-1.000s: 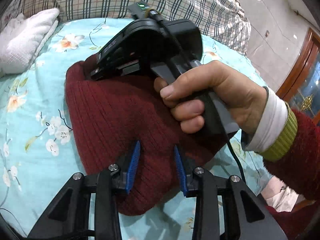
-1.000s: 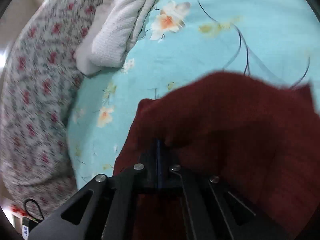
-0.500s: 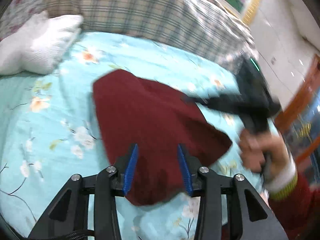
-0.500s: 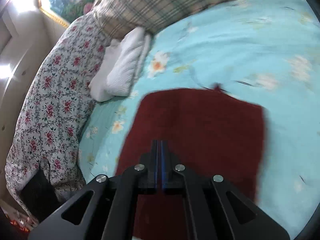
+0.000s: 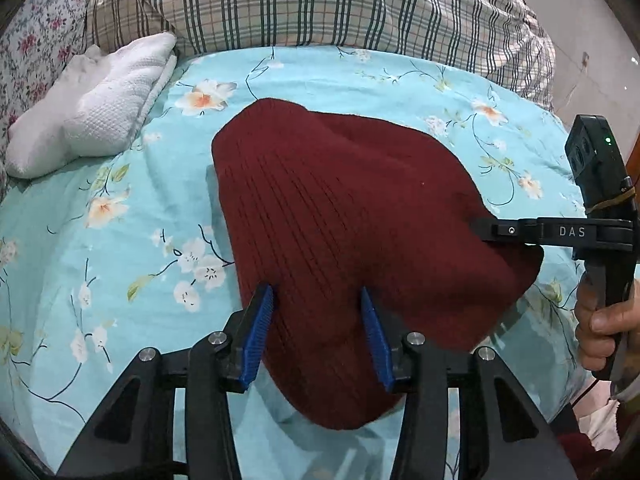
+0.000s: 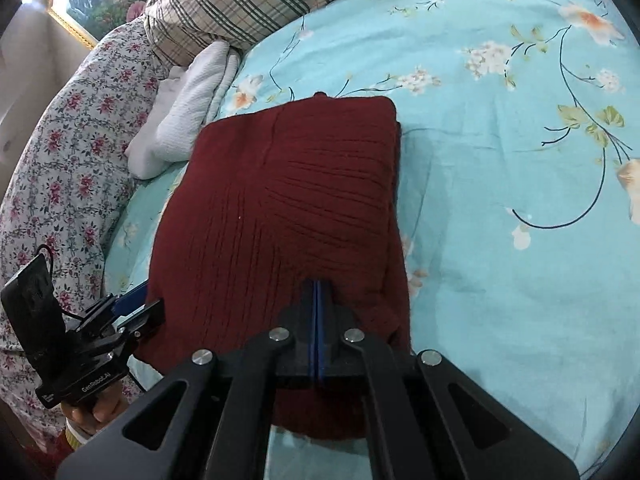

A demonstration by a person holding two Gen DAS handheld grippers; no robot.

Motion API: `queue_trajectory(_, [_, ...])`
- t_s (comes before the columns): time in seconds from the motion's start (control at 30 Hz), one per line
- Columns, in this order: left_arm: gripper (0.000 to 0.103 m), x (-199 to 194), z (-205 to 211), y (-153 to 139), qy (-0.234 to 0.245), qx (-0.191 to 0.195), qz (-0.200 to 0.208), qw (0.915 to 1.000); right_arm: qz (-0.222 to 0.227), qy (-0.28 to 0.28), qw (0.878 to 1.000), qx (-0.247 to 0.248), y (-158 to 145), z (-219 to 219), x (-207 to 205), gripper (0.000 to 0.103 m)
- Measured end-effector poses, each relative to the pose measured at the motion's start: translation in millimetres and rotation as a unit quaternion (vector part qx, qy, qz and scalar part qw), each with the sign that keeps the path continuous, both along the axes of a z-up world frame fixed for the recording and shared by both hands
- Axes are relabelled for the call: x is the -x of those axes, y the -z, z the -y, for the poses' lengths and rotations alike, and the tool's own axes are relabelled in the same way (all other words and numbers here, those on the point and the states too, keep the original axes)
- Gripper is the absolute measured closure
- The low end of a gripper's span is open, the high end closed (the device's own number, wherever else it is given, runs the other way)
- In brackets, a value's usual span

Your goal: Fold large clothes

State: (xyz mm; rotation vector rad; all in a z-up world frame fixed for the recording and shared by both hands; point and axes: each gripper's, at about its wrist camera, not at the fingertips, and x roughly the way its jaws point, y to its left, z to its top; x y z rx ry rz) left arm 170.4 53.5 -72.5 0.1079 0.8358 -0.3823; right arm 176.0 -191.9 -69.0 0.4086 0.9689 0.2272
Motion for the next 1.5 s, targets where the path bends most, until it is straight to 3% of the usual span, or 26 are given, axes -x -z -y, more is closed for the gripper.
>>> queue_trajectory(0.23, [0.056,6.6,-1.3,-8.3,-0.006,0.006,-0.004,1.0000,0.010,0.010,1.000,0.001,-6.8,0.7,20.3,0.101])
queue_trajectory(0.43, [0.050,12.0,-31.3,-19.9,-0.041,0.097,-0.047,0.9934,0.047,0.033,0.998,-0.003,-33.2,9.4,38.7,0.097])
queue_trajectory(0.53, [0.050,13.2,-38.0,-18.3,-0.045,0.117,-0.059,0.9903,0.049,0.041,0.998,-0.008,-35.0,12.5,38.7,0.097])
queue_trajectory(0.63, [0.050,14.0,-32.6,-13.1,-0.038,0.108,-0.065,0.9913,0.045,0.022,0.999,-0.009,-34.3,2.6,36.2,0.097])
queue_trajectory(0.77, [0.048,11.7,-18.8,-3.3,-0.039,0.055,-0.067,0.9955,0.017,0.016,0.998,0.060,-20.3,-9.5,35.5,0.097])
queue_trajectory(0.87, [0.046,11.3,-14.2,2.0,-0.039,0.037,-0.064,0.9965,0.000,0.018,0.998,0.057,-6.7,-3.1,35.5,0.097])
queue_trajectory(1.37, [0.034,7.8,-21.4,17.2,-0.053,0.050,-0.069,0.9950,0.005,0.029,0.999,0.035,-8.0,-0.9,41.1,0.097])
queue_trajectory(1.4, [0.033,8.3,-21.7,18.0,-0.054,0.053,-0.069,0.9948,0.013,0.030,0.999,0.029,-12.5,1.6,40.8,0.096])
queue_trajectory(1.47, [0.032,7.2,-23.7,19.4,-0.054,0.059,-0.072,0.9942,0.030,0.038,0.999,0.023,-24.4,4.5,38.5,0.083])
queue_trajectory(1.5, [0.032,7.0,-23.8,19.8,-0.055,0.059,-0.073,0.9941,0.039,0.045,0.998,0.026,-31.4,6.6,34.0,0.066])
